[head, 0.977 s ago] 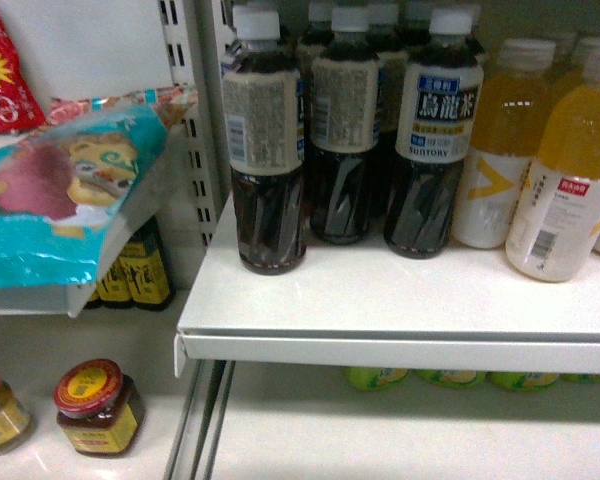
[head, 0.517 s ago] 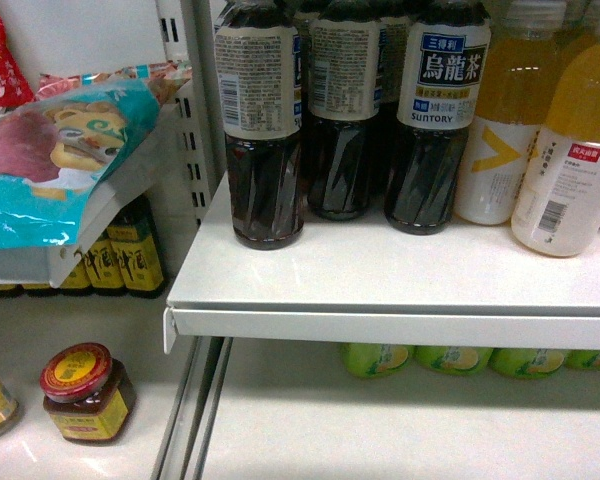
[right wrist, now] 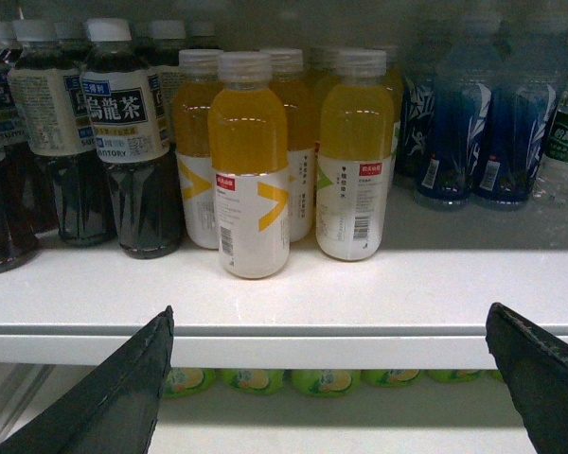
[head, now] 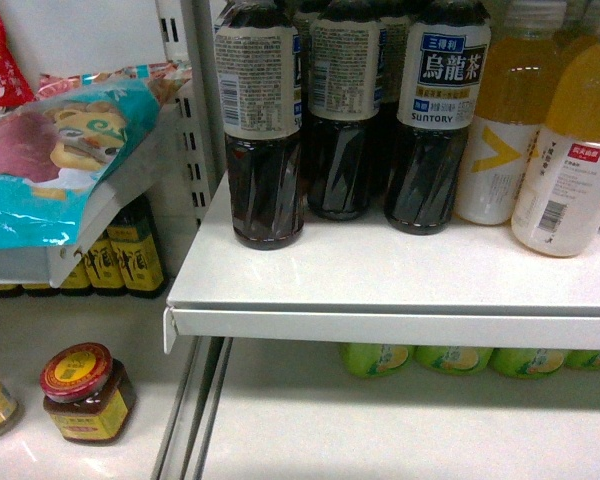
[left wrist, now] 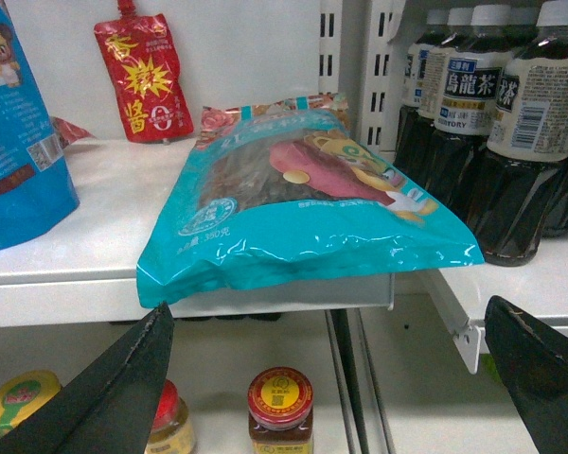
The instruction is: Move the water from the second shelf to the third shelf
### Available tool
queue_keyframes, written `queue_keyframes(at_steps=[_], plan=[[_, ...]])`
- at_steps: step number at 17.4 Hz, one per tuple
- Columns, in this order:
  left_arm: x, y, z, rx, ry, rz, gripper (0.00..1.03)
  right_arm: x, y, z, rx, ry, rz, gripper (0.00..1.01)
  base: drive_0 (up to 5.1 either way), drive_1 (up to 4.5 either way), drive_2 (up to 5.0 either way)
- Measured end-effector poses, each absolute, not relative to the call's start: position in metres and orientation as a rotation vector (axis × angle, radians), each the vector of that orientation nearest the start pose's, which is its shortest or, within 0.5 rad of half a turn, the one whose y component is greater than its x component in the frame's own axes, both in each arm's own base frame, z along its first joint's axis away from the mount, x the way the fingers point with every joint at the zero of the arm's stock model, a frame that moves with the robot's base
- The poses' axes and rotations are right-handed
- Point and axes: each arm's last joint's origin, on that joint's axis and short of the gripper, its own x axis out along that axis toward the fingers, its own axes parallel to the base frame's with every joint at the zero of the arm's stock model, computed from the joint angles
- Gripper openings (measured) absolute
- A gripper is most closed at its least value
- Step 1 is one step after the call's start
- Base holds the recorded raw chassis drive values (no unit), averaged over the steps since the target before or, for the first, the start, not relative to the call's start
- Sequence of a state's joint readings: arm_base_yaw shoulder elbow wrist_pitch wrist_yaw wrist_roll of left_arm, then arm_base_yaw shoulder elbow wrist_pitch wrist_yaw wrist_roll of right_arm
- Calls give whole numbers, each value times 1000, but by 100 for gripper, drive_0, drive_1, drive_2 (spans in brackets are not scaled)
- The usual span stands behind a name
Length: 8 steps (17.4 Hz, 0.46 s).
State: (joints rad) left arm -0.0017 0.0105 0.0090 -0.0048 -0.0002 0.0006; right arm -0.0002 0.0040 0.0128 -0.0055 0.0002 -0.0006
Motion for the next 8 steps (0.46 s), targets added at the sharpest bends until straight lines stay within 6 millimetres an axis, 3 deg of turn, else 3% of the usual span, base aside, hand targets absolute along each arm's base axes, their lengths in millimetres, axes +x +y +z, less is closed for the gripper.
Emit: queue_keyframes(at_steps=[8], plan=[[98, 0, 165, 1, 6, -2, 98, 97, 0, 167, -1, -3, 0, 98, 0, 0, 0]])
